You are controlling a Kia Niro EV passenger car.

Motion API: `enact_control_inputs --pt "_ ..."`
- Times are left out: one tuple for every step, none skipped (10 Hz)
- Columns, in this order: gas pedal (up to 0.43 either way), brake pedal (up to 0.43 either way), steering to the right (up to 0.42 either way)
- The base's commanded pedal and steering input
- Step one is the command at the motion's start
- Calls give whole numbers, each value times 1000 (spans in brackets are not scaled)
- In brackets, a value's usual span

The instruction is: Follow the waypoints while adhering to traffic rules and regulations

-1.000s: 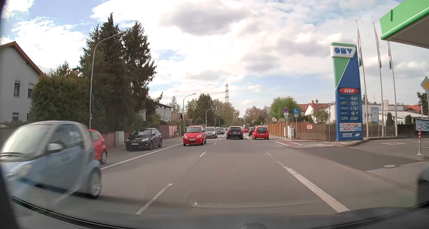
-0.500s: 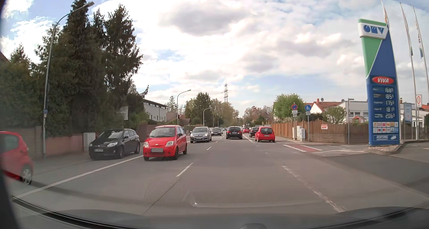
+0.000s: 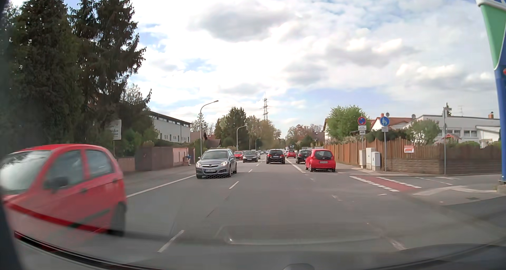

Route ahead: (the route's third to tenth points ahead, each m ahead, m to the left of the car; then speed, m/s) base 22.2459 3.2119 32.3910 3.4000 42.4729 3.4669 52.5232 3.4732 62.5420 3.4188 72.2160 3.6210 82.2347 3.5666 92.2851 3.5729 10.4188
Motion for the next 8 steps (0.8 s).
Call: enact_control_inputs --pt "67 0 1" --pt "79 0 1" --pt "79 0 1" --pt "79 0 0" --pt "79 0 0" --pt "79 0 0" --pt "79 0 0" --pt "79 0 0"
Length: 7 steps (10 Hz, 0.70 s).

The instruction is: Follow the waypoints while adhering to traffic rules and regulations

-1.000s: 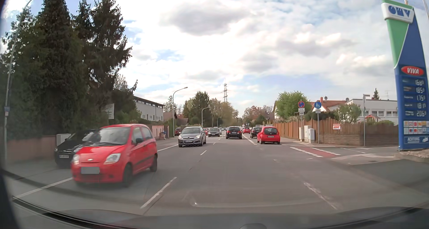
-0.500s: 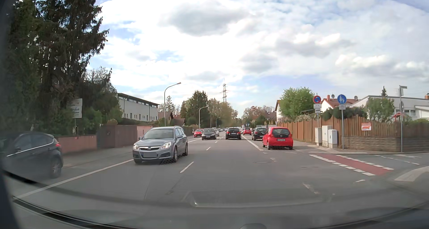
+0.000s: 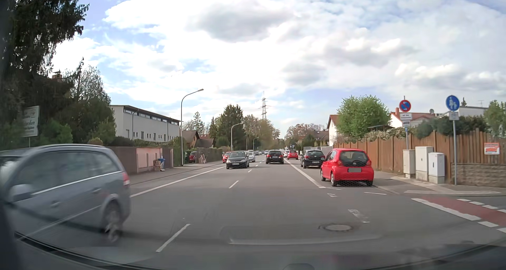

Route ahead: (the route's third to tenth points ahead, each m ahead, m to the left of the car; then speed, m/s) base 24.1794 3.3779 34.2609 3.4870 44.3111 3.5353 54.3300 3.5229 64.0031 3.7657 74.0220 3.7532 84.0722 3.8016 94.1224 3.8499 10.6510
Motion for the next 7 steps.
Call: enact_control_inputs --pt "79 0 0" --pt "79 0 0" --pt "79 0 0" --pt "79 0 0" --pt "79 0 0" --pt "79 0 -1" --pt "79 0 -2"
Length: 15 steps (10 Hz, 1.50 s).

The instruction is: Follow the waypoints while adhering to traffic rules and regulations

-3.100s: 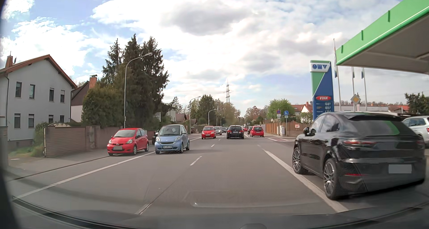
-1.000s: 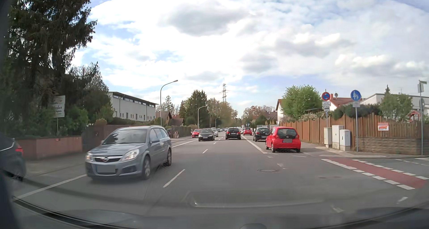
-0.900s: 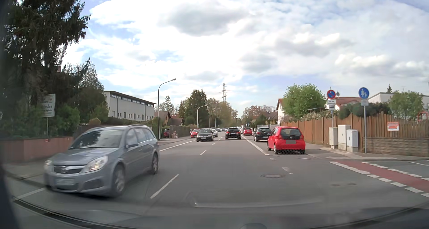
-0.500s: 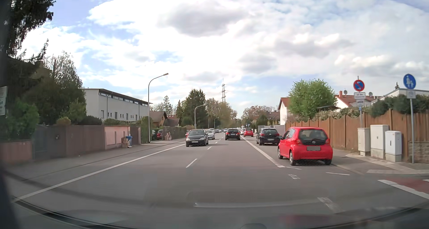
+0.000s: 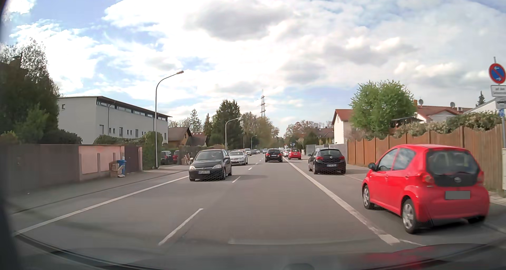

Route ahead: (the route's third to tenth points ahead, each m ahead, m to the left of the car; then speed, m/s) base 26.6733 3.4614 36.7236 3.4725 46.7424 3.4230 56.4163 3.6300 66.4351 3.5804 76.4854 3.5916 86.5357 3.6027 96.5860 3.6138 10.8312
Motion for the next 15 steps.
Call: enact_control_inputs --pt "79 0 -3" --pt "79 0 -3" --pt "79 0 -3" --pt "79 0 -3" --pt "79 0 -3" --pt "79 0 -4" --pt "79 0 -4" --pt "79 0 -4" --pt "79 0 -4" --pt "79 0 -4" --pt "79 0 -4" --pt "79 0 -4" --pt "79 0 -4" --pt "79 0 -4" --pt "79 0 -3"
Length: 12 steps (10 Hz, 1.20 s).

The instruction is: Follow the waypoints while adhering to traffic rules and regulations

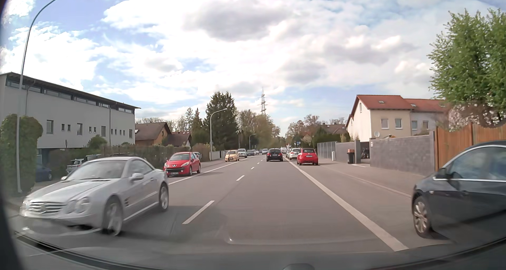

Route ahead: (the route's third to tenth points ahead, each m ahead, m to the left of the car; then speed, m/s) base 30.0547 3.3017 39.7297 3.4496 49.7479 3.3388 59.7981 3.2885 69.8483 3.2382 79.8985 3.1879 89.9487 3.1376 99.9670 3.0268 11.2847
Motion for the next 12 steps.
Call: enact_control_inputs --pt "79 0 -3" --pt "79 0 -4" --pt "79 0 -3" --pt "79 0 -3" --pt "79 0 -3" --pt "79 0 -3" --pt "79 0 -3" --pt "79 0 -3" --pt "79 0 -3" --pt "79 0 -3" --pt "79 0 -3" --pt "79 0 -3"
